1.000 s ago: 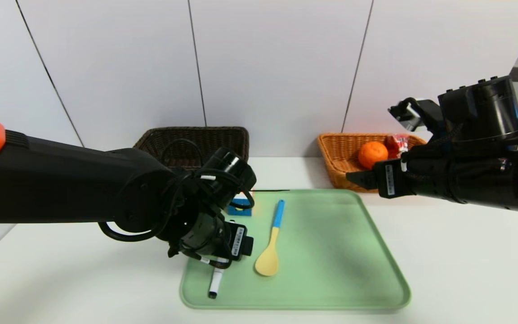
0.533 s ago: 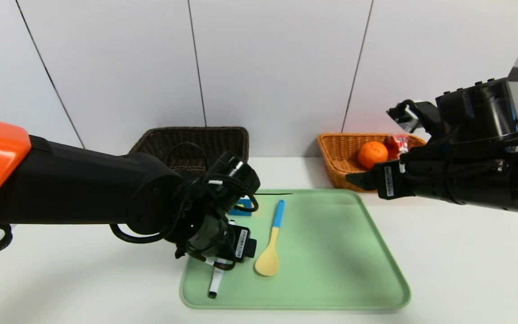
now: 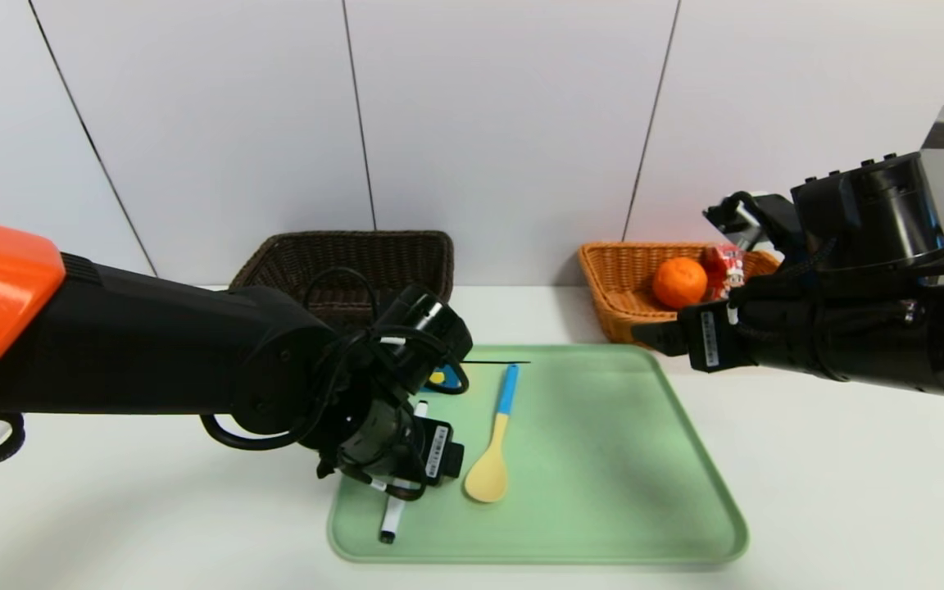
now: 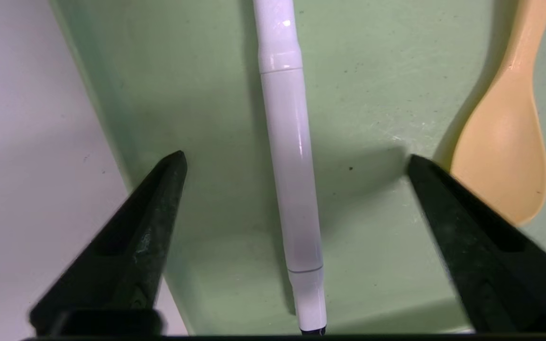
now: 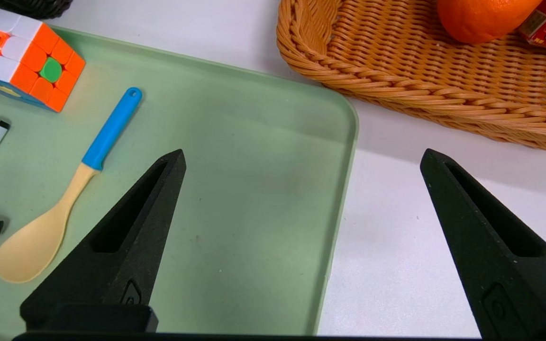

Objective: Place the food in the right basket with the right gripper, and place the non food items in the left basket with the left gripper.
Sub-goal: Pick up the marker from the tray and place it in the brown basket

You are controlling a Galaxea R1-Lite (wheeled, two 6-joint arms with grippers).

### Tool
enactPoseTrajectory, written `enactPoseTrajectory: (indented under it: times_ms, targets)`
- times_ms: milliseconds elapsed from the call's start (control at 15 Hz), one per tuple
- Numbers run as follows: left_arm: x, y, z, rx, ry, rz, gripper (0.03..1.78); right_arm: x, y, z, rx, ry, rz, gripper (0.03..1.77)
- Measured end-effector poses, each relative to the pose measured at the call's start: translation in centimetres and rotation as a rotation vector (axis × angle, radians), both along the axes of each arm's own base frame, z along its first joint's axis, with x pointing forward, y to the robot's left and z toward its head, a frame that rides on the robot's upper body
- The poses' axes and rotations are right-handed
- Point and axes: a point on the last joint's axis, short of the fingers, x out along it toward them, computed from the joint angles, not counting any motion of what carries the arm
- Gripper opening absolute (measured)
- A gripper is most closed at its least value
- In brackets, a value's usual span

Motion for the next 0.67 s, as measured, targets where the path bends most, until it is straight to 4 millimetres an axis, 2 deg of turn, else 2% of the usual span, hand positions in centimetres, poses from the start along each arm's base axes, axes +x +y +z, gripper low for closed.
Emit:
enactPoseTrajectory:
  times_ms: [200,400,467,533,667]
  targets:
    - [-0.04,-0.05,0.0,0.001,-0.001,-0.002,1.09,-0.04,0.01,0.04,0.002,-0.002,0.001,1.71]
    - [-0.13,0.0,-0.13,0.006,0.002,-0.003,0.78,-0.04,0.01,0.08,0.001,-0.003,0.001,1.71]
    - [-0.13,-0.01,-0.1,0.007,0.001,-0.006,0.52,-0.04,0.01,0.11,0.002,-0.004,0.0,1.71]
    - [-0.12,-0.02,-0.02,0.008,-0.002,-0.01,0.15,-0.06,0.0,0.19,0.003,-0.006,0.001,1.71]
    - [-0.13,-0.03,0.07,0.006,-0.004,-0.012,0.16,-0.08,0.0,0.31,0.003,-0.011,0.004,1.71]
